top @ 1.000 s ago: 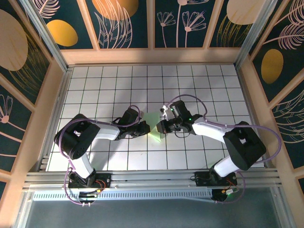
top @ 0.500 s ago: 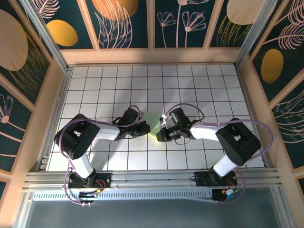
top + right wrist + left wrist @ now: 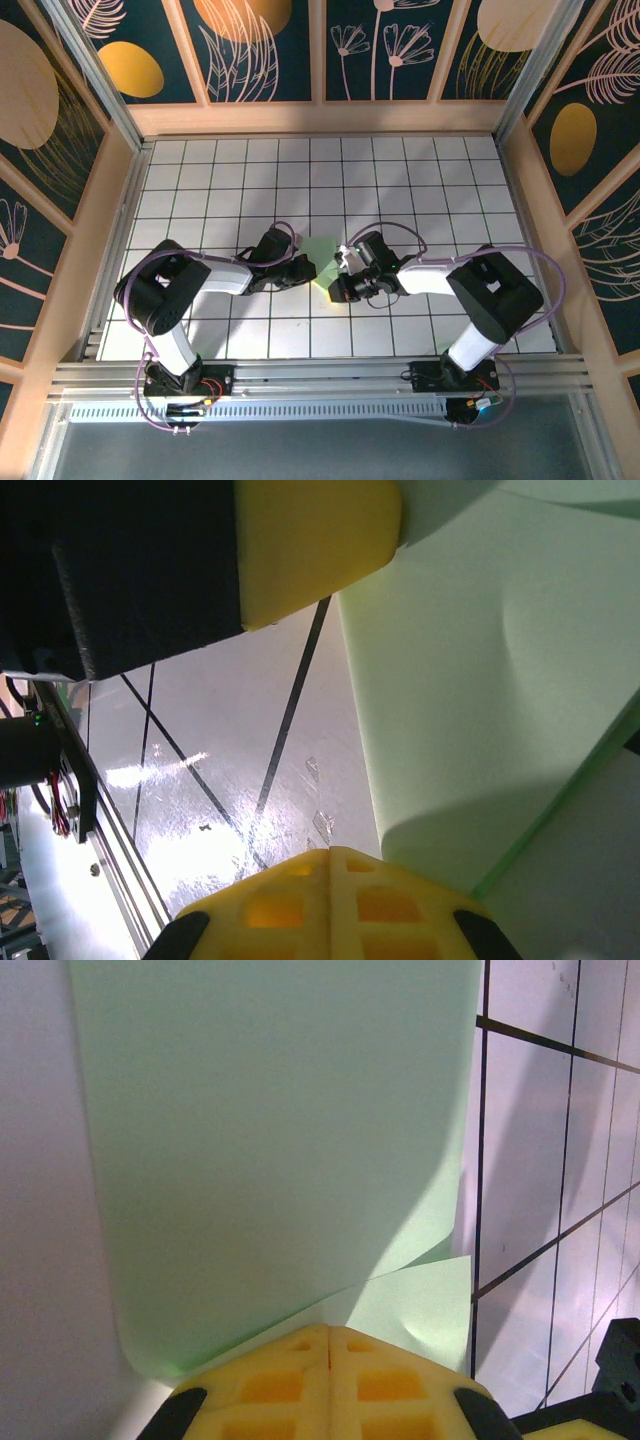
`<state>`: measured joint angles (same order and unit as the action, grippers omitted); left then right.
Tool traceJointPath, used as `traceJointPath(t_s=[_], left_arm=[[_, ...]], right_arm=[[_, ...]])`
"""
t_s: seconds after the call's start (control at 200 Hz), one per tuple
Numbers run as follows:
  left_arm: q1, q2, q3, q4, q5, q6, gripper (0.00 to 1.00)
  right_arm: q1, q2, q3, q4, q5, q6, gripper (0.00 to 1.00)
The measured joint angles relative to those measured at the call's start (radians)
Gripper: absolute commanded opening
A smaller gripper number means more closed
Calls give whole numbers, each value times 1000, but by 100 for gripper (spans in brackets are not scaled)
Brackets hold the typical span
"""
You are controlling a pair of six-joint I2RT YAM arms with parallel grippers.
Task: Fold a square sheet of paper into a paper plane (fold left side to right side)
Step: Third fold the triangle at the center of the table.
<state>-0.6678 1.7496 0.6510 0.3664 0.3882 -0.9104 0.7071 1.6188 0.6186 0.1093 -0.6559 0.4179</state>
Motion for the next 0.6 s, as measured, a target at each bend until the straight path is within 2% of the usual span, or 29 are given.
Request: traceJointPath(t_s=[0.595], left_arm=[[0, 0, 3, -6, -2, 0, 0]], right_arm=[[15, 32, 0, -1, 16, 0, 3]])
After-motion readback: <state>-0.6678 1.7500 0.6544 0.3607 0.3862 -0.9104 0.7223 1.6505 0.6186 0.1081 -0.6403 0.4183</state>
